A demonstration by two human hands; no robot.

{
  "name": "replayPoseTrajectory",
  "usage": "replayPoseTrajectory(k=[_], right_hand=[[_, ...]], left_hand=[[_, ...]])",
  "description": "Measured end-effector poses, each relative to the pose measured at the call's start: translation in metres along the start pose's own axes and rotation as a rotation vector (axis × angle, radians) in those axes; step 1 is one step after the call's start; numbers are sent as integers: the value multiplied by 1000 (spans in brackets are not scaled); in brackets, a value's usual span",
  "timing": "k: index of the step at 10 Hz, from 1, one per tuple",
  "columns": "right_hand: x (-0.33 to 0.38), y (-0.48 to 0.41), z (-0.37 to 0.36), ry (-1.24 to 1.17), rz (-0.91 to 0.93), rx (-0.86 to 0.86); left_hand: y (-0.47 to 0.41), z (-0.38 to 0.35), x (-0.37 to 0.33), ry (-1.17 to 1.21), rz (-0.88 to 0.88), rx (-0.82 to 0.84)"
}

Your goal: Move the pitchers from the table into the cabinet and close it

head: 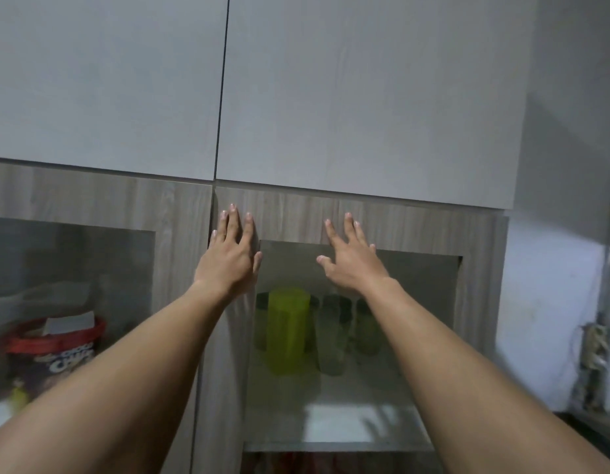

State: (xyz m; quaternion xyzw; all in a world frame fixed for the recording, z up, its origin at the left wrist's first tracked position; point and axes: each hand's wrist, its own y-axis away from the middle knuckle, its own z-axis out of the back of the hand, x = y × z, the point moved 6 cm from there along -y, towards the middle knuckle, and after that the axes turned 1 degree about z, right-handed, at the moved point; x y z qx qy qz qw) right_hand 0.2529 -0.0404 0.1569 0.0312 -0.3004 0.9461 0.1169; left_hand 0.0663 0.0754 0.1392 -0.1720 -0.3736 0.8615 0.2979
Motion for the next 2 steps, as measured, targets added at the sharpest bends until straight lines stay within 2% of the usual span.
replayPoseTrajectory(k=[1,2], right_hand=[[4,7,6,-98,-40,-1],[12,19,20,-487,-69,-87]], left_hand=[[2,2,0,34,35,35],[28,-9,-10,164,10,81]])
